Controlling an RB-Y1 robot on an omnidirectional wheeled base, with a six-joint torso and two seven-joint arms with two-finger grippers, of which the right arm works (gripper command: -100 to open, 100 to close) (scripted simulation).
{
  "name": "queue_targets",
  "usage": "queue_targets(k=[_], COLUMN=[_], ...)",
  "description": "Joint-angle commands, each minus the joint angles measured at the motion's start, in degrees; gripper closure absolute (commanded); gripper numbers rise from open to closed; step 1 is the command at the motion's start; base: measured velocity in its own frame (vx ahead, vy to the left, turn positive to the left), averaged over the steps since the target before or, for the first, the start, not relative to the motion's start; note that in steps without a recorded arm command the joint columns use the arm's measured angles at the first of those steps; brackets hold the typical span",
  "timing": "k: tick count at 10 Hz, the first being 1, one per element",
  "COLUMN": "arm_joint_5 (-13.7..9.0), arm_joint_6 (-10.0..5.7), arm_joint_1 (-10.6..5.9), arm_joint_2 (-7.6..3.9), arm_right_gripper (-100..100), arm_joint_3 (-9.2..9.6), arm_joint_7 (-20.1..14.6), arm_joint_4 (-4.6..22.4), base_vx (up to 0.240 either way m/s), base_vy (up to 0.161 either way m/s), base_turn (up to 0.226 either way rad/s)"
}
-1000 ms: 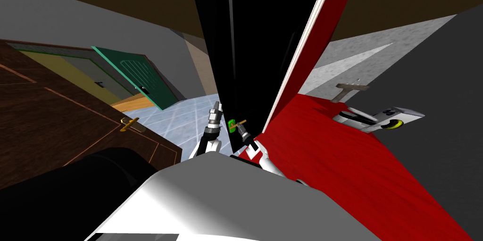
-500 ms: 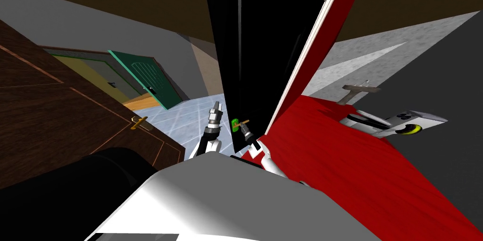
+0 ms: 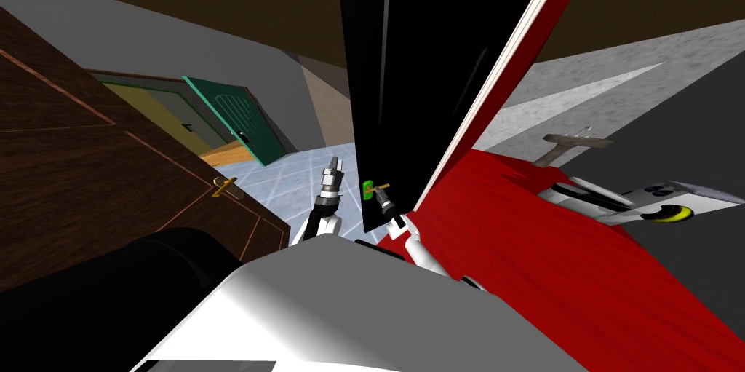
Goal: Push the door open
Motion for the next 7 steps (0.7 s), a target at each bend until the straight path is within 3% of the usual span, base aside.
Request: queue_targets(k=[1, 2, 7], arm_joint_5=[0.0, 0.0, 0.4], arm_joint_6=[1.04, 1.04, 0.96], arm_joint_1=[0.77, 0.77, 0.69], arm_joint_2=[-1.39, -1.39, -2.06], arm_right_gripper=[100, 100, 100], arm_joint_3=[-0.85, -0.85, -6.34], arm_joint_7=[-0.1, -0.1, 0.4], arm_joint_4=[-2.3, -2.3, -1.5], base_vx=[0.018, 0.009, 0.030], base_vy=[0.056, 0.018, 0.073], base_turn=[0.027, -0.005, 0.070])
